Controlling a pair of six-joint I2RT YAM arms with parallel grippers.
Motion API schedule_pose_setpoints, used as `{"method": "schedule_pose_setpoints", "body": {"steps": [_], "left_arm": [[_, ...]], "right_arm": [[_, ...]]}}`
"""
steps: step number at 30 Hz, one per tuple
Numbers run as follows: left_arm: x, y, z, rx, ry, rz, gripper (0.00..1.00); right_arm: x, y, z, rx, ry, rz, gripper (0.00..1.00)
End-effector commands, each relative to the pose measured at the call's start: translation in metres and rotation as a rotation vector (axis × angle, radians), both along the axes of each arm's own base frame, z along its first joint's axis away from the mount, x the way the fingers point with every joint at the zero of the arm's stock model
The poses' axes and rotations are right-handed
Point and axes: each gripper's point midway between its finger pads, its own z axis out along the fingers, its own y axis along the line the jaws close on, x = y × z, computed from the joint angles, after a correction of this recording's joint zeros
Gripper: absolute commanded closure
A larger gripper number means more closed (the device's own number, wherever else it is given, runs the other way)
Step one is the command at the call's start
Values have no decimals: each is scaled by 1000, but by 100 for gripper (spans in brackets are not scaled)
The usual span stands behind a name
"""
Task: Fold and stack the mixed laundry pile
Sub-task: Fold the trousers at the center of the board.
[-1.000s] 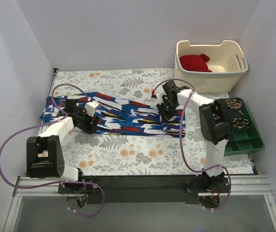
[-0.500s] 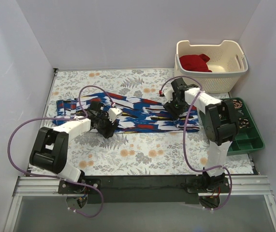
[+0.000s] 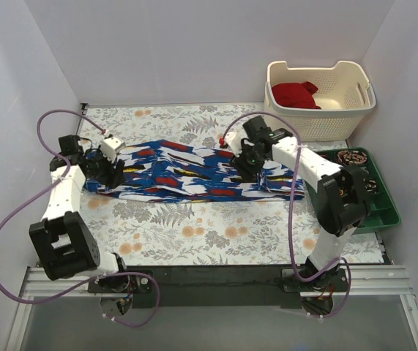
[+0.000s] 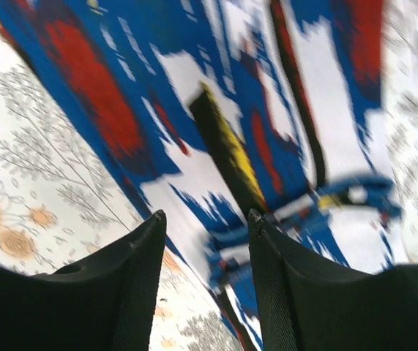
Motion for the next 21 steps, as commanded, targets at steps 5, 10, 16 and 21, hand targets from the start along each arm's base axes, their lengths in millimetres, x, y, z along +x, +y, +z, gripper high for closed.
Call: {"method": "schedule_pose_setpoints", "body": {"steps": [5, 10, 16, 21], "left_arm": [[7, 44, -45, 159, -17, -176, 46], [15, 65, -72, 300, -40, -267, 42], [15, 84, -82, 350, -4, -275, 38], [12, 95, -85, 376, 4, -271, 37]], "right_arm": [[-6, 69, -31, -34, -70, 151, 51], [-17, 79, -58, -88, -56, 207, 52], [-21, 81, -71, -111, -49, 235, 52], [-34, 80, -68, -90, -25, 257, 51]]}}
